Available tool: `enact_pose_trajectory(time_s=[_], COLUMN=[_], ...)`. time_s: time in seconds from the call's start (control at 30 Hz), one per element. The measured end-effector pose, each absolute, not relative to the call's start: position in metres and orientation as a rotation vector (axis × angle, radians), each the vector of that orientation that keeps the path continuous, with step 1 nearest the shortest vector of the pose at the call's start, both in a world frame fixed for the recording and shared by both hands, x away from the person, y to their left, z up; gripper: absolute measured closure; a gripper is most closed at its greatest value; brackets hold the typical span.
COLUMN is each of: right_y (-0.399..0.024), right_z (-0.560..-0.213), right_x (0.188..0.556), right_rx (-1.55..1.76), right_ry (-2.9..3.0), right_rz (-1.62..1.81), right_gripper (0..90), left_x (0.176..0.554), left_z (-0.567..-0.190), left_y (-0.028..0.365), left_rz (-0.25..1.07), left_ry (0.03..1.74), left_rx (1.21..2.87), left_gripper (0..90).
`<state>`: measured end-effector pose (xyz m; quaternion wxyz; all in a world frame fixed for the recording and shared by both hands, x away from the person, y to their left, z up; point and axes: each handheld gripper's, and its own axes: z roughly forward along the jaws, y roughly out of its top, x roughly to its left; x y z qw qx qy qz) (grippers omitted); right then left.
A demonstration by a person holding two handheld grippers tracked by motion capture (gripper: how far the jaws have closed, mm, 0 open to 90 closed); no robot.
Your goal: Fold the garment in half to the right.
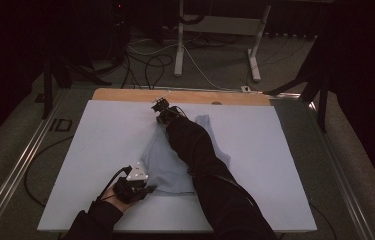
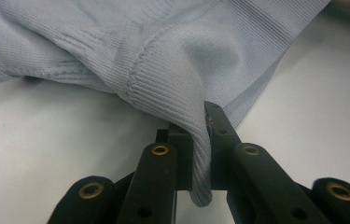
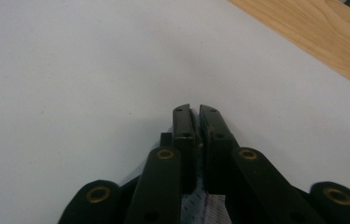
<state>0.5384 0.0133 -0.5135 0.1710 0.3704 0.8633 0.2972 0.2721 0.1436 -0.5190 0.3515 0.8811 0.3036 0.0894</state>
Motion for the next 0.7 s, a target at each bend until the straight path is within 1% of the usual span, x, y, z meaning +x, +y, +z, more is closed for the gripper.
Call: enact_pose_trajectory(time_s=[0.5,0.7], right_y=[0.006,-0.001], right_z=[-0.492,-0.478], right_x=[0.534,0.532], right_rx=[0.982,0.964], right_ry=[2.468,2.451], right_rz=[0.898,0.93], right_gripper=[87.7,87.8], left_x=[0.272,0.27], left_z=[-0.518,-0.515], left_y=[0.143,0.141], left_rz=[0.223,0.222], left_ry=[0.786,0.79], left_rx=[2.279,2.267], left_gripper=[85.3,85.3])
